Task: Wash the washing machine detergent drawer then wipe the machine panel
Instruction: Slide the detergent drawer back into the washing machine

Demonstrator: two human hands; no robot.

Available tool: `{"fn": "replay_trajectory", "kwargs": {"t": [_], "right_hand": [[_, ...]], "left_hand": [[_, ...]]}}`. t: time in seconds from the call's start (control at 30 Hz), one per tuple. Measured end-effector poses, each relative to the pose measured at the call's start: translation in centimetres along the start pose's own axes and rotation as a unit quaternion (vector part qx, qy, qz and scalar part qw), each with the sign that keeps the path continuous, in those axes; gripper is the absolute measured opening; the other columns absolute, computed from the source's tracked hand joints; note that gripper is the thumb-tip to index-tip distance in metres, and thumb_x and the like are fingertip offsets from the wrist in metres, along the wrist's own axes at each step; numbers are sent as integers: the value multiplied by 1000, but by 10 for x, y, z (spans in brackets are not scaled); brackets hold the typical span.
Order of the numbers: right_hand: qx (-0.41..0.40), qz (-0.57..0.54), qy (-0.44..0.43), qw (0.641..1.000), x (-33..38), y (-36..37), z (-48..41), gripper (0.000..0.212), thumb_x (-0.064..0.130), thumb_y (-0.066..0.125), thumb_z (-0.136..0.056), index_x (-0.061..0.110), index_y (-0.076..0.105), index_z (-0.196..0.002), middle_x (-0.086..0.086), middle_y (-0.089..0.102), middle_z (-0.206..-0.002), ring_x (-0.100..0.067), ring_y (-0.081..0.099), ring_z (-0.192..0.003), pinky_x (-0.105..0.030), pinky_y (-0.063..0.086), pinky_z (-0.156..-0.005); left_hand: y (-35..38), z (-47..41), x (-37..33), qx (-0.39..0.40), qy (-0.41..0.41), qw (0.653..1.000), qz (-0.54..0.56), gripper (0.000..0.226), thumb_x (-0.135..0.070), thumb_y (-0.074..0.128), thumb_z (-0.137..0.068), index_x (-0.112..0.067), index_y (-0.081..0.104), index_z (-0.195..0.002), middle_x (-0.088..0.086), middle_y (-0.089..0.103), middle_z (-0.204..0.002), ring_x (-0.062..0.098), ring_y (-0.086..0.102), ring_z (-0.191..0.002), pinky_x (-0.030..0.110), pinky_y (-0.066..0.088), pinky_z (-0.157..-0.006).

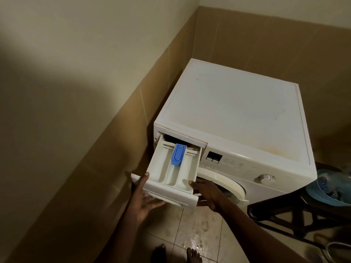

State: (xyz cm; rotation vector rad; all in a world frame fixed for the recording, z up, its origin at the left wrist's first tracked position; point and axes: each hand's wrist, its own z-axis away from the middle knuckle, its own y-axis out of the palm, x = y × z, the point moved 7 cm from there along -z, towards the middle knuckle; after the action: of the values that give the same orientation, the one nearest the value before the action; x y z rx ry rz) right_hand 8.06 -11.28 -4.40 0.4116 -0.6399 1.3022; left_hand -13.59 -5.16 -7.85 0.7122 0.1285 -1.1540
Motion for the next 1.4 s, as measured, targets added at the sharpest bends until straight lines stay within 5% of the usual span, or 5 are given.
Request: {"fn": "replay_trajectory", "kwargs": {"t": [0.3, 0.47, 0.7, 1.2, 1.4], "right_hand": [[-33, -18, -1, 999, -2, 13, -13, 12, 29, 60, -94, 20, 64, -100, -17, 68, -106, -30, 65, -93, -45, 55, -85], [-41, -17, -5, 999, 0, 21, -18, 13, 34, 59, -95, 24, 60, -103, -10, 69, -100, -27, 65, -89, -45, 53, -83], [-52, -20, 7, 998, -3, 24, -21, 13, 33, 57, -95, 25, 57, -105, -6, 66, -101, -26, 64, -93, -48, 53, -89], [-52, -47, 12, 997, -4, 27, -22, 24, 39, 61, -92, 25, 61, -110, -4, 69, -101, -23, 63, -89, -38, 48, -76], [-54, -39, 15, 998, -6, 21, -24, 11, 37, 60, -93, 30, 59, -101, 3, 65, -92, -19, 59, -85, -45, 45, -87]], "left_hand": [[3, -23, -23, 15, 28, 999, -19, 65, -29, 71, -81, -19, 45, -140, 19, 57, -130, 38, 57, -119, 56, 56, -85], [-6, -32, -32, -5, 37, 999, -22, 82, -33, 80, -68, -23, 44, -142, 18, 56, -135, 37, 57, -120, 50, 60, -77], [-4, -32, -34, 4, 46, 999, -22, 68, -26, 71, -83, -21, 39, -143, 17, 56, -132, 36, 58, -117, 48, 62, -75], [-4, -43, -37, -2, 53, 998, -38, 87, -37, 77, -69, -31, 36, -145, 16, 54, -136, 35, 57, -121, 45, 62, -68], [-3, -41, -30, -9, 51, 998, -27, 76, -33, 72, -78, -27, 36, -144, 17, 55, -136, 35, 58, -121, 45, 63, -70]]}}
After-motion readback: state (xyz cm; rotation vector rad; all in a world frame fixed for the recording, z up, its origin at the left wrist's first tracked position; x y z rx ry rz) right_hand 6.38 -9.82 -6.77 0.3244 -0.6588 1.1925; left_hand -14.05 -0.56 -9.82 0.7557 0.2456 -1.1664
